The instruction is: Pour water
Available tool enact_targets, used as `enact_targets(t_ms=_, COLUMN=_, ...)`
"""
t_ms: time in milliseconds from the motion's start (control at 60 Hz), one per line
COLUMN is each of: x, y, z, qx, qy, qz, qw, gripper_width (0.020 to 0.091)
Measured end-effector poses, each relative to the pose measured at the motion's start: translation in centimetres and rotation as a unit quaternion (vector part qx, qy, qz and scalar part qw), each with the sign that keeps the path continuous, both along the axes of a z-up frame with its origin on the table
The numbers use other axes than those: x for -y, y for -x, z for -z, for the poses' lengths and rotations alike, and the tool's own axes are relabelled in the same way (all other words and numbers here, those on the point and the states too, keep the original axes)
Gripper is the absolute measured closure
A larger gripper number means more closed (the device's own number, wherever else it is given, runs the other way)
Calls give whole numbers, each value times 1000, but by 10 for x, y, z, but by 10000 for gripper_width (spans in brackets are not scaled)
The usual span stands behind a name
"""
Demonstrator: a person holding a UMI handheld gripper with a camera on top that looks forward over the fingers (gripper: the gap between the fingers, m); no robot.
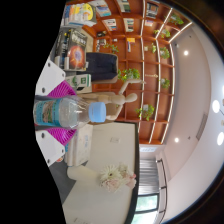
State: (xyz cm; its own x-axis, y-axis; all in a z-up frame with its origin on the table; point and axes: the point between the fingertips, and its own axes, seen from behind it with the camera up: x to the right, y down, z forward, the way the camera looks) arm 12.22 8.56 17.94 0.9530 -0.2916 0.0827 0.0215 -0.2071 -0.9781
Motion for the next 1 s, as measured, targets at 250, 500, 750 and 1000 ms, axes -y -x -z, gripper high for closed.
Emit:
enact_targets(t_ms=250, x=-6, y=-50, z=74, qx=-45, qy=12, qz=15, qw=999, gripper_width=764)
enact_targets(t_ms=500, x=-5, y=-47, z=89, qx=-64, qy=-7, qz=-15, qw=998, gripper_width=711)
enact_targets(t_ms=750, x=9, y=-32, z=111, qx=-69, qy=41, qz=-34, qw=996, gripper_width=292)
enact_targets(t_ms=1000, x=83, y=-1, z=113, qx=-43, qy=79, qz=-74, qw=993, gripper_width=265)
